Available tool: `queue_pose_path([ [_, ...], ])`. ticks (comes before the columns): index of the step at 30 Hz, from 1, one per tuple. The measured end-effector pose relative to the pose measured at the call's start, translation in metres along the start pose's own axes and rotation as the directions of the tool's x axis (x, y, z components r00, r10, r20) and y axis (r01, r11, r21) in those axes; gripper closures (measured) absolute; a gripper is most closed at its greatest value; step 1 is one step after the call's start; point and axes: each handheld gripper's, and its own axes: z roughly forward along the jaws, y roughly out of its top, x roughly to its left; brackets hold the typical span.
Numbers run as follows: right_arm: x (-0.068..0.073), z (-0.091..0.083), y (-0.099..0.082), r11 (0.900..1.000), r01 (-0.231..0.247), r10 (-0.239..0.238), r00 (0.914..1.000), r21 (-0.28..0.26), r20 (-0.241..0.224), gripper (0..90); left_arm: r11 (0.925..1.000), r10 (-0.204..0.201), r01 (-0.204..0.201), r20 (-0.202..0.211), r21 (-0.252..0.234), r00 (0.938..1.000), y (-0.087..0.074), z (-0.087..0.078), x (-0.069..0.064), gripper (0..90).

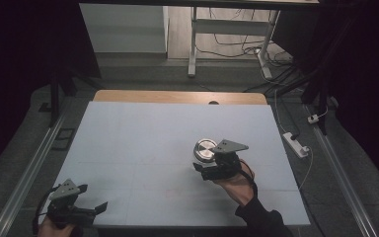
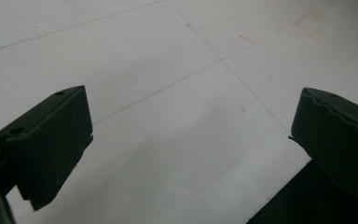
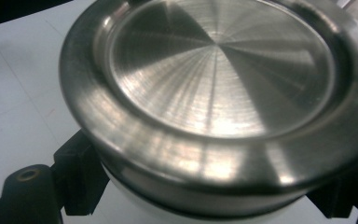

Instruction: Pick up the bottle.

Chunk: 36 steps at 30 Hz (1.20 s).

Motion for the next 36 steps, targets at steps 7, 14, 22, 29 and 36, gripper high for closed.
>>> queue_pose_path([
  [7,0.009,0.013,0.007,0.9997,0.024,-0.024,0.9991,0.007,-0.034,15.2,1.0000,0.006,-0.006,0.006,-0.003,1.0000,0.000,0.000,0.000,0.0],
  [14,0.019,0.022,0.011,0.9989,0.046,-0.046,0.9971,0.011,-0.060,15.2,1.0000,0.008,-0.008,0.009,-0.001,0.9999,0.000,0.000,0.000,0.0],
  [22,0.028,0.030,0.014,0.9978,0.065,-0.063,0.9947,0.015,-0.081,15.2,0.9999,0.010,-0.010,0.009,0.001,0.9999,0.000,0.000,0.000,0.0],
  [29,0.037,0.036,0.016,0.9961,0.086,-0.083,0.9915,0.019,-0.100,15.2,0.9999,0.012,-0.012,0.010,0.001,0.9999,0.000,0.001,0.000,0.0],
  [36,0.039,0.038,0.016,0.9958,0.089,-0.087,0.9906,0.021,-0.106,15.2,0.9999,0.010,-0.010,0.016,-0.003,0.9998,0.001,0.000,-0.001,0.0],
])
